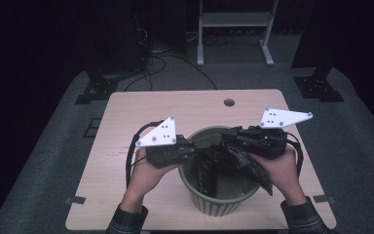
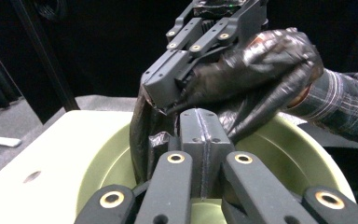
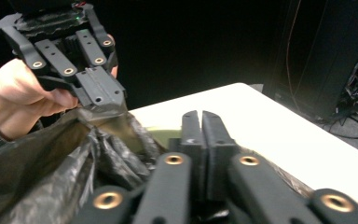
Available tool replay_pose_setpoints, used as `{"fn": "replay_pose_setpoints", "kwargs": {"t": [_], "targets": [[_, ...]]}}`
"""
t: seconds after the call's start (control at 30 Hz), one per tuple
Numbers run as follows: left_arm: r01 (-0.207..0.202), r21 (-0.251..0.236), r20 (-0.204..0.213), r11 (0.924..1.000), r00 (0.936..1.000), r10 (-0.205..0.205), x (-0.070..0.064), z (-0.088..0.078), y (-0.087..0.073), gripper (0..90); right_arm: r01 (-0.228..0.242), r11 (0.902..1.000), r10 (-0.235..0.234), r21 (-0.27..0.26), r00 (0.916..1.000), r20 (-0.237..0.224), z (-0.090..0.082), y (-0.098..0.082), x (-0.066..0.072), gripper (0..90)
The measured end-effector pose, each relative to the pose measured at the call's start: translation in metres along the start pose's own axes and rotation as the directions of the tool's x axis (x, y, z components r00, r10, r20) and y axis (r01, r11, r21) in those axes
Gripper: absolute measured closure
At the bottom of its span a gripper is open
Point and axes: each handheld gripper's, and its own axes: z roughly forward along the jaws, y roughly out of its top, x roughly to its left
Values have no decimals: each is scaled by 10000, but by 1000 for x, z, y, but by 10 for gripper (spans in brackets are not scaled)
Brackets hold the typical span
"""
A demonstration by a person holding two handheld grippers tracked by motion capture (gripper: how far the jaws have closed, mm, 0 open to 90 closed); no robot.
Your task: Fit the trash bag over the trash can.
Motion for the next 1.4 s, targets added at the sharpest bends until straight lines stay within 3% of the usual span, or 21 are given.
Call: {"fn": "replay_pose_setpoints", "kwargs": {"t": [0.1,0.2,0.37,0.53,0.67,0.8,0.97,1.0,1.13,1.3,1.4], "targets": [[123,-245,55,9996,9999,-121,-4,2,2,681,-26,10000,26,60,10000,2,5,0,0,900],[-124,-344,13,9993,9999,124,-8,3,7,603,85,9996,-88,255,9999,90,13,1,3,900],[-366,-356,-108,9987,9993,362,-8,0,14,595,223,9988,-226,436,9997,71,20,1,8,900],[-700,-159,98,9974,9975,702,-9,5,15,594,184,9988,-185,454,9998,32,21,1,7,900],[-838,-44,-18,9965,9965,837,-10,10,16,652,206,9987,-206,460,9998,1,21,1,7,900],[-843,-33,71,9964,9964,843,-9,12,18,896,218,9987,-216,450,9998,-36,22,1,8,900],[-869,94,-83,9962,9962,870,-10,8,16,898,206,9990,-204,405,9998,-52,20,1,8,891],[-825,147,-107,9965,9965,827,-10,7,15,898,163,9993,-164,348,9999,18,18,1,8,832],[-664,246,-314,9975,9973,671,-4,-3,3,898,-75,9997,73,226,9999,122,3,0,2,755],[-457,394,-604,9982,9970,480,2,-5,-8,898,-428,9990,427,-120,9990,-115,-22,0,0,735],[-389,375,-760,9985,9962,417,4,-2,-10,898,-467,9981,447,-410,9978,-497,-32,3,5,732]]}}
